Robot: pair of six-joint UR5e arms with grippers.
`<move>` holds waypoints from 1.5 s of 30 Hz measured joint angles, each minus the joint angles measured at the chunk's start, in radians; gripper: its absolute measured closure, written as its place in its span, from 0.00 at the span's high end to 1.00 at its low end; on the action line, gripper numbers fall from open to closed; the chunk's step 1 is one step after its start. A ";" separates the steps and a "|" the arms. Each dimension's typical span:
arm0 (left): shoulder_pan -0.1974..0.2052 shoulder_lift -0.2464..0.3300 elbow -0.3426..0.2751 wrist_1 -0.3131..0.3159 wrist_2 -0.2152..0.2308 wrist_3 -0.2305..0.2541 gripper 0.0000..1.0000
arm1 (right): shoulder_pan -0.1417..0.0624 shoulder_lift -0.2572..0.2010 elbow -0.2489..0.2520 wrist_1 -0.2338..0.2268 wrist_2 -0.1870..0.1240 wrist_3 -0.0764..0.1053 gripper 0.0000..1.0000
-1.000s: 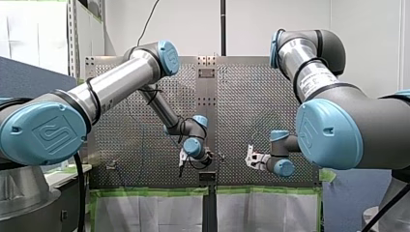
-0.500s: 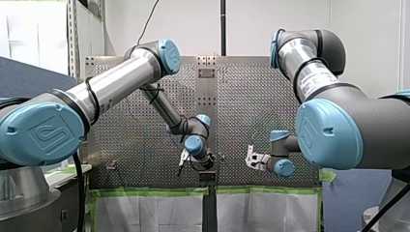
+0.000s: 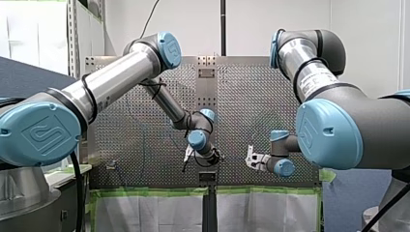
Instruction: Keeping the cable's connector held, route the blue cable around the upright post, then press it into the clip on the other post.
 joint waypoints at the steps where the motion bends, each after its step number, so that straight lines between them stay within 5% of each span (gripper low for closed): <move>1: -0.002 0.001 -0.003 0.000 0.002 0.000 1.00 | 0.000 0.000 0.000 0.000 0.000 0.000 0.00; 23: -0.007 0.044 -0.082 0.054 0.002 -0.015 1.00 | 0.000 0.000 0.000 -0.001 0.000 0.000 0.00; 45: -0.019 0.092 -0.177 0.178 0.048 -0.113 1.00 | -0.001 0.000 0.000 -0.003 0.000 0.000 0.00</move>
